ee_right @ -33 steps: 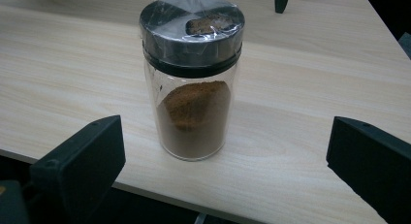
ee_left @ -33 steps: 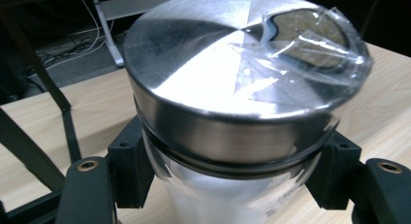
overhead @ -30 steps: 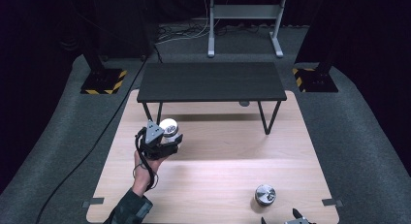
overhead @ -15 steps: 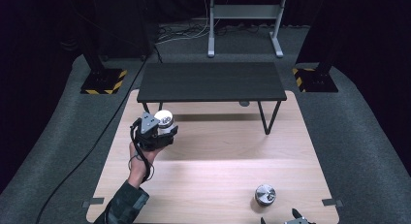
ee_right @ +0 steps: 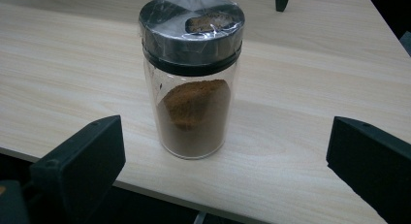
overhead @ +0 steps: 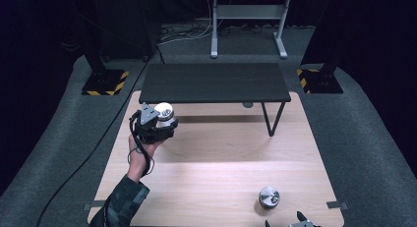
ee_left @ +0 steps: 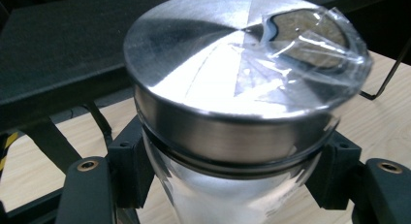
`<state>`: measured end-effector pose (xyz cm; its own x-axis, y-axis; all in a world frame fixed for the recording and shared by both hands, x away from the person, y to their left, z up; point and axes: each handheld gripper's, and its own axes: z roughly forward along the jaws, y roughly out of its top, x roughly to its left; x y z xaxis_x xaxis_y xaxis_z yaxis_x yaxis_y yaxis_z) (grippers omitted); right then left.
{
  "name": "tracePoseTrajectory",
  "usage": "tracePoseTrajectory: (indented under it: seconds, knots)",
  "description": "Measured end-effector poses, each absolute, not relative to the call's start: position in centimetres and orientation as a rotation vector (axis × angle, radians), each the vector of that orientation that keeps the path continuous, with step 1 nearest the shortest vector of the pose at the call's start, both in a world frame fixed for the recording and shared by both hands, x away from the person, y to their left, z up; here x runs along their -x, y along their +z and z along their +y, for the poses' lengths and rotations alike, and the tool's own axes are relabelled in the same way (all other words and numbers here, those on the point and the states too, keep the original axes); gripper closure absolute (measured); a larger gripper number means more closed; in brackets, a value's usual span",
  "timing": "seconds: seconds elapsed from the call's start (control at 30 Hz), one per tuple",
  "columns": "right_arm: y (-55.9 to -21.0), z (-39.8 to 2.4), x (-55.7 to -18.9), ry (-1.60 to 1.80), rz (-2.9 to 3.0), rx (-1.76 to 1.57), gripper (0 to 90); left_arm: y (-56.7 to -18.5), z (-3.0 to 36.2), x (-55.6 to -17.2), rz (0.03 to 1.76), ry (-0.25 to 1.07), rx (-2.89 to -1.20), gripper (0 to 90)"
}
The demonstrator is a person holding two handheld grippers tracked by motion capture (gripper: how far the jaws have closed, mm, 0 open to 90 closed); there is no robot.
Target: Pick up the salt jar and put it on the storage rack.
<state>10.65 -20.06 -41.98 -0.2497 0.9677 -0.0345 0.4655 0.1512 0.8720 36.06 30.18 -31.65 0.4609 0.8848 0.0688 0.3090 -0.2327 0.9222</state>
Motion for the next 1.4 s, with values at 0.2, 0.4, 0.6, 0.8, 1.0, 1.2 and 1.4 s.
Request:
tracePoseTrajectory:
  seconds: [0.2,0.4,0.6,0.8,1.0,1.2,1.4]
  knots:
    - [-41.9,-20.0,-10.6,1.025,1.805,-1.369,0.0,-30.7,30.2,-36.4,1.027,0.779,-1.771,31.1]
    - [-41.9,-20.0,-10.6,1.027,1.808,-1.363,0.0,-30.3,30.3,-37.0,1.038,0.77,-1.769,31.1]
    - [-41.9,-20.1,-10.6,1.026,1.806,-1.369,0.0,-29.8,30.3,-37.2,1.039,0.771,-1.771,31.1]
    - [-41.9,-20.0,-10.7,1.025,1.813,-1.368,0.0,-29.2,30.2,-37.5,1.038,0.771,-1.771,31.1]
    - [-41.9,-20.0,-10.7,1.023,1.813,-1.37,0.0,-28.3,30.0,-37.7,1.016,0.775,-1.771,31.1]
    - [-41.9,-20.0,-10.7,1.023,1.816,-1.369,0.0,-27.5,29.5,-38.0,0.993,0.782,-1.781,31.1]
    - [-41.9,-20.1,-10.7,1.024,1.813,-1.371,0.0,-26.7,28.9,-38.5,0.975,0.781,-1.789,31.1]
